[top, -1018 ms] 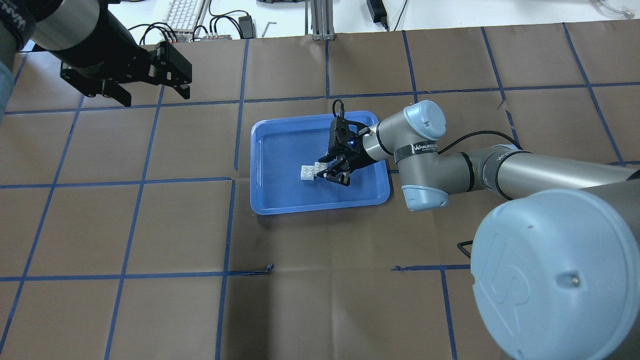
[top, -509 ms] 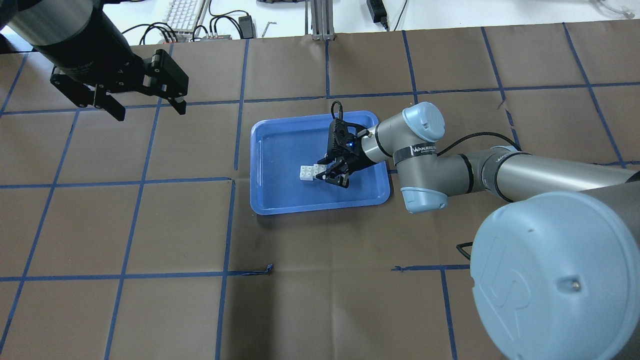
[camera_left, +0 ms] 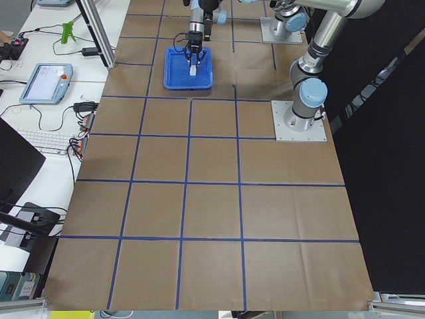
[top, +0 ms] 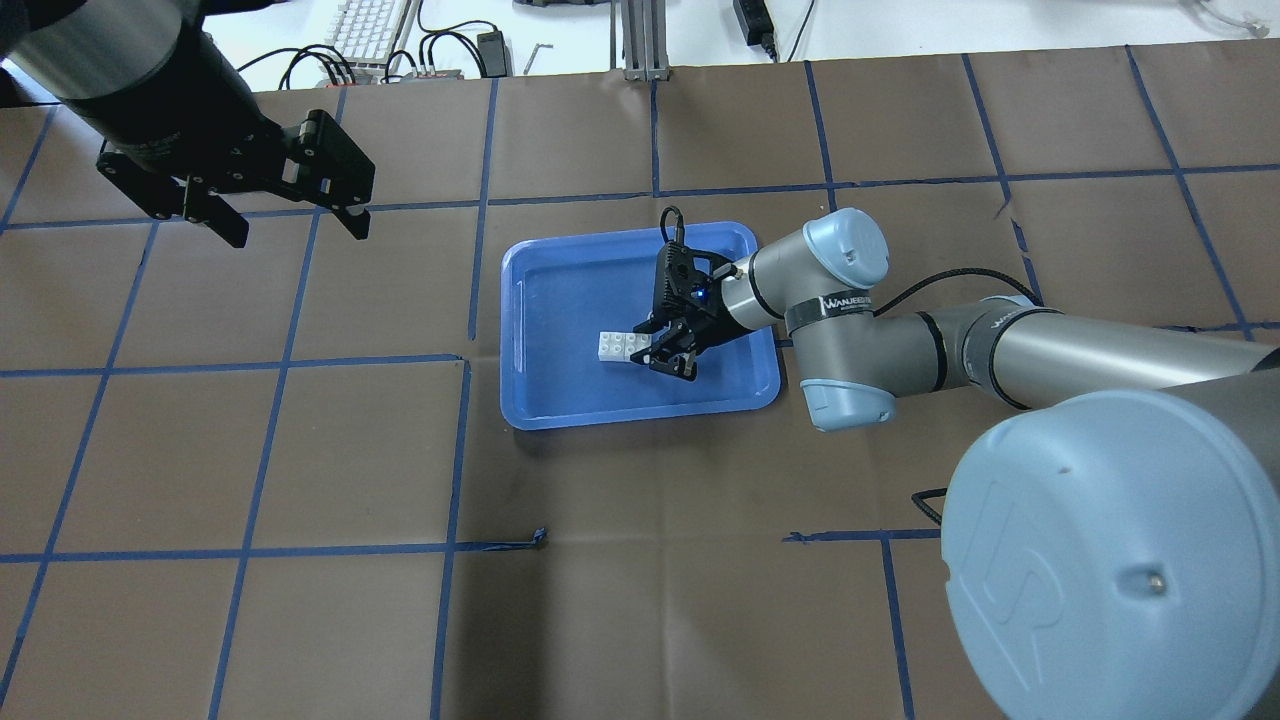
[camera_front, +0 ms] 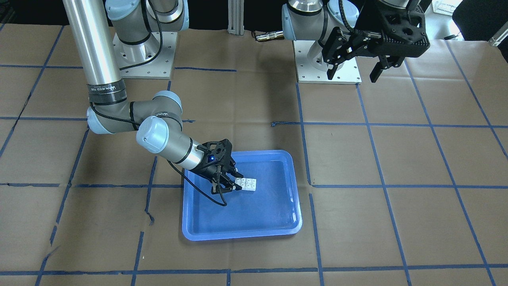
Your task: Assemble white blocks and place on blue tray
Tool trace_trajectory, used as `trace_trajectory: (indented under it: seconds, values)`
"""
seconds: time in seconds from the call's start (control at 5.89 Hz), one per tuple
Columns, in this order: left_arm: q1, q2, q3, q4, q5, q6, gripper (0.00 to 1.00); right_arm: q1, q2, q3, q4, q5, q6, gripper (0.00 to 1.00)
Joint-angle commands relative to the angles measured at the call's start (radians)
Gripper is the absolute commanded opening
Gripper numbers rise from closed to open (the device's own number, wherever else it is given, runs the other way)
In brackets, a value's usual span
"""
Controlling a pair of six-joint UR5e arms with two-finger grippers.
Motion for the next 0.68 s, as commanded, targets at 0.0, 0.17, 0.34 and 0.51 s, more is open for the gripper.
trace_trajectory:
  seconds: [0.0, 0.17, 0.34, 0.51]
  values:
    - [0.002, 0.003, -0.005, 0.002, 0.015, 0.006, 0.99, 0.000, -0.002, 0.001, -0.001, 0.000, 0.000, 0.31]
    - [0.000, 0.003, -0.005, 0.002, 0.015, 0.006, 0.99, 0.000, -0.002, -0.001, -0.001, 0.000, 0.000, 0.31]
    - [0.000, 0.003, -0.005, 0.002, 0.014, 0.006, 0.99, 0.000, -0.002, -0.005, -0.006, 0.001, -0.003, 0.31]
    - [0.000, 0.003, -0.005, 0.004, 0.014, 0.006, 0.99, 0.000, 0.000, -0.005, -0.006, 0.001, -0.005, 0.31]
